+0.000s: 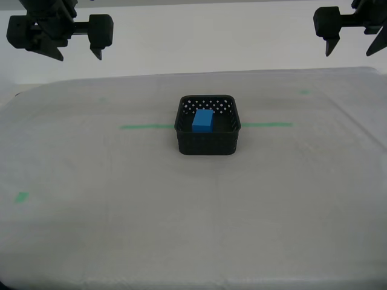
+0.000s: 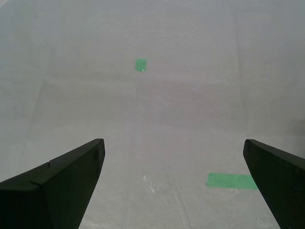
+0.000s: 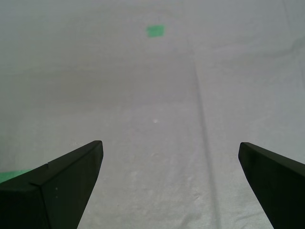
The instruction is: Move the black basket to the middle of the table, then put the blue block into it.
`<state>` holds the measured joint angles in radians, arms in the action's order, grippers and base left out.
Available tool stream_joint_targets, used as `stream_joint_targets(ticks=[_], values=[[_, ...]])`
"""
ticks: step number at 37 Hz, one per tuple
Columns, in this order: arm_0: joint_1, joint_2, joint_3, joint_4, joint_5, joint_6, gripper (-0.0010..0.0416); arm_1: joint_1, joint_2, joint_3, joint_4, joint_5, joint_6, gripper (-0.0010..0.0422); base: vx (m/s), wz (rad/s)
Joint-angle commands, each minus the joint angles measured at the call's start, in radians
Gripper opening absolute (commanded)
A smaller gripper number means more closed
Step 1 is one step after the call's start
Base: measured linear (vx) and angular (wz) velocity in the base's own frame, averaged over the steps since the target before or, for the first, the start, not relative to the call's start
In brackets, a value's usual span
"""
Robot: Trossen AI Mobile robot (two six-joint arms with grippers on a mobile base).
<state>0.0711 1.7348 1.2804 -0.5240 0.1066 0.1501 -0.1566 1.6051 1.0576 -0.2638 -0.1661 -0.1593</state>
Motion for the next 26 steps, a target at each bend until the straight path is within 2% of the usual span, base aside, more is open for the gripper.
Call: stream_joint_targets(ticks=[1, 26], values=[[0.000, 0.000, 0.000, 0.001, 0.000, -0.001, 0.0399, 0.000, -0.001, 0.001, 0.002, -0.003, 0.003, 0.0400, 0.000, 0.000], [0.000, 0.000, 0.000, 0.001, 0.000, -0.001, 0.0399, 0.000, -0.001, 0.001, 0.002, -0.002, 0.003, 0.0400, 0.000, 0.000]])
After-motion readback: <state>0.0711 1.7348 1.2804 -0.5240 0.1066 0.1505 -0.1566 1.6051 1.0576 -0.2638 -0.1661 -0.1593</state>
